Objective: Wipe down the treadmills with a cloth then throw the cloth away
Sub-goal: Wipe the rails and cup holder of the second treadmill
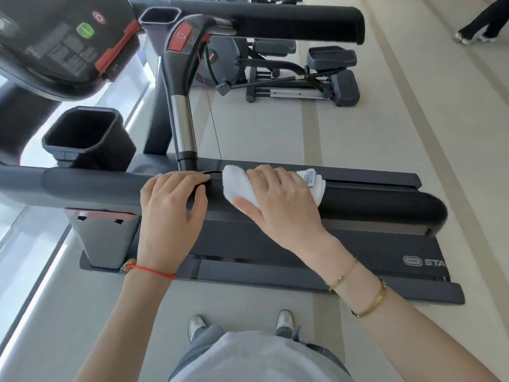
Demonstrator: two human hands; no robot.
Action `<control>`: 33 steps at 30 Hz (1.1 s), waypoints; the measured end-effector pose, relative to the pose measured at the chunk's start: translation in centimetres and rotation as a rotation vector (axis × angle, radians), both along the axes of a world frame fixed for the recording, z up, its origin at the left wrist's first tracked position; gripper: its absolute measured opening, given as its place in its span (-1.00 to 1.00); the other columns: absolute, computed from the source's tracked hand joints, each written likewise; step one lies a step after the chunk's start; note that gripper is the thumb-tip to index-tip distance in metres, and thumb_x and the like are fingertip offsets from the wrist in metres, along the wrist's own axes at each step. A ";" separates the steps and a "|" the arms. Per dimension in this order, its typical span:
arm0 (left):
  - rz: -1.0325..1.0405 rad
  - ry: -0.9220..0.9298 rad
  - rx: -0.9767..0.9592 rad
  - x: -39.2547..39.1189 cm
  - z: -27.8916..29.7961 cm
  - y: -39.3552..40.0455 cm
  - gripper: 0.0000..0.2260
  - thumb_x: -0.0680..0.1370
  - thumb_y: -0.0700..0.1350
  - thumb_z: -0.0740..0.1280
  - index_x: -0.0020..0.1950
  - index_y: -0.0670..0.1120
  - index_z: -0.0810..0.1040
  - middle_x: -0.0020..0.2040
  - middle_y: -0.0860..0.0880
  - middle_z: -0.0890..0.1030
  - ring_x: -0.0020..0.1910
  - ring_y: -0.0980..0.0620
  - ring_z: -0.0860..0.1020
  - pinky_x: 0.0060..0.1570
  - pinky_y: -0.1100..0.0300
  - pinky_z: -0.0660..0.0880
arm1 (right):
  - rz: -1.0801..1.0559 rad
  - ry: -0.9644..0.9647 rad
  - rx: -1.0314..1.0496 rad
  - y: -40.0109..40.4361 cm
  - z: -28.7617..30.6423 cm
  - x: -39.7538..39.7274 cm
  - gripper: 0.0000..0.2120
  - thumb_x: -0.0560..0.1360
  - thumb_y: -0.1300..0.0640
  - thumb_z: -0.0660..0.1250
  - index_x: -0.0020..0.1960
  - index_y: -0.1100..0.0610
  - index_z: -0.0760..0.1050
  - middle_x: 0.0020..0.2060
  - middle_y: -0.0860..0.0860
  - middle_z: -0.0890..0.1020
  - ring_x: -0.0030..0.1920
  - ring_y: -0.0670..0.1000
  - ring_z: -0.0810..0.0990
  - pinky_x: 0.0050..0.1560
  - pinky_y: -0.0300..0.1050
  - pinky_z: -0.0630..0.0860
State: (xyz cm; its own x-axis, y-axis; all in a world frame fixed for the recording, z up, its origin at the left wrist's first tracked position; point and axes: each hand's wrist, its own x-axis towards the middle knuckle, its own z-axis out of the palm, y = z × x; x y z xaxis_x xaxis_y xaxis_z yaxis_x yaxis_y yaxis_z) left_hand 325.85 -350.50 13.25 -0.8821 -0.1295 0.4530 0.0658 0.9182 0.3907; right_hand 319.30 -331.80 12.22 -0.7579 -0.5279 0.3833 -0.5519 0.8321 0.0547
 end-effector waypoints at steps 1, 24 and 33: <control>0.005 0.001 -0.002 0.2 0.0 -1.4 -0.81 0.60 -0.20 0.29 0.15 -0.08 0.63 0.11 0.01 0.65 0.15 -0.04 0.55 0.36 -0.05 0.30 | 0.004 -0.002 0.005 -1.4 0.0 0.2 -0.48 0.64 -0.23 -0.06 0.16 0.15 0.46 -0.02 0.05 0.56 -0.15 0.09 0.50 -0.11 -0.03 0.39; -0.028 -0.041 0.080 2.1 0.5 -26.6 -0.79 0.60 -0.16 0.24 0.13 -0.11 0.64 0.09 -0.01 0.65 0.12 -0.08 0.56 0.21 -0.16 0.43 | -0.002 -0.068 0.003 -28.9 0.4 3.6 -0.49 0.65 -0.21 -0.03 0.29 0.17 0.39 0.12 0.08 0.51 0.02 0.14 0.49 0.10 0.03 0.40; -0.009 0.013 0.187 0.7 0.7 -28.7 -0.78 0.59 -0.20 0.25 0.17 -0.08 0.62 0.10 0.03 0.63 0.09 0.01 0.56 0.18 -0.03 0.49 | -0.038 -0.091 -0.124 -29.3 0.9 3.0 -0.51 0.65 -0.21 -0.04 0.14 0.13 0.48 -0.03 0.02 0.56 -0.06 0.07 0.51 0.01 -0.03 0.43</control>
State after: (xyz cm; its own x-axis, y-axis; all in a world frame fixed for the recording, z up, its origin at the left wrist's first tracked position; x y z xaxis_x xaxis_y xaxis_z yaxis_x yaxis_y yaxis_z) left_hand 326.53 -379.21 13.96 -0.8776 -0.2047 0.4334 0.0803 0.8287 0.5539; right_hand 322.30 -361.10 13.13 -0.8110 -0.4510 0.3728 -0.5179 0.8497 -0.0987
